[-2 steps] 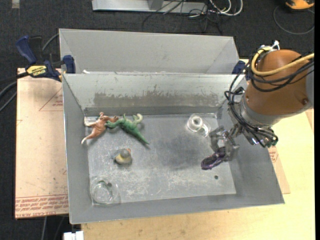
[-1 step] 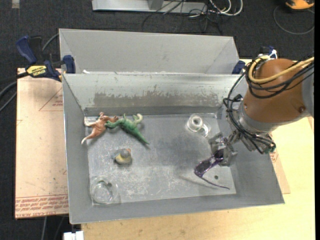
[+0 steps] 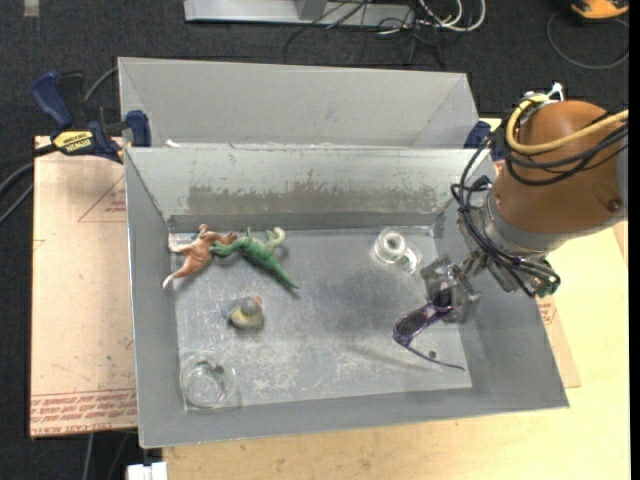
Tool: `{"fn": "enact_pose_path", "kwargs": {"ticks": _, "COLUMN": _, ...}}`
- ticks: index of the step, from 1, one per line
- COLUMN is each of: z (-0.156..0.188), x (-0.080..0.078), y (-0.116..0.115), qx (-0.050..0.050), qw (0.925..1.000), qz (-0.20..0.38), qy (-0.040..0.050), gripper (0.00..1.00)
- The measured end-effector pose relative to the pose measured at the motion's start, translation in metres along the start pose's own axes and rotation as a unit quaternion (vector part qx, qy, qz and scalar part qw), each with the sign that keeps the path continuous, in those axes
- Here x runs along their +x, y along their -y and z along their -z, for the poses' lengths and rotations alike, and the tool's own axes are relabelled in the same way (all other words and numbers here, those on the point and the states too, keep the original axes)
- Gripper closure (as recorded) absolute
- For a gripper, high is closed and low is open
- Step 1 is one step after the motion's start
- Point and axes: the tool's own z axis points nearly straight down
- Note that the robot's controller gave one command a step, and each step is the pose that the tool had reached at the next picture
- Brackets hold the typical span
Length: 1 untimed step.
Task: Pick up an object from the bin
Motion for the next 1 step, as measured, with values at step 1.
{"fn": "enact_pose_path", "kwargs": {"ticks": 1, "z": 0.0914, "x": 0.0076, "y": 0.0195, "qx": 0.001, "qw": 1.0000, "qz": 0.005, "qy": 0.0015, "gripper": 1.00}}
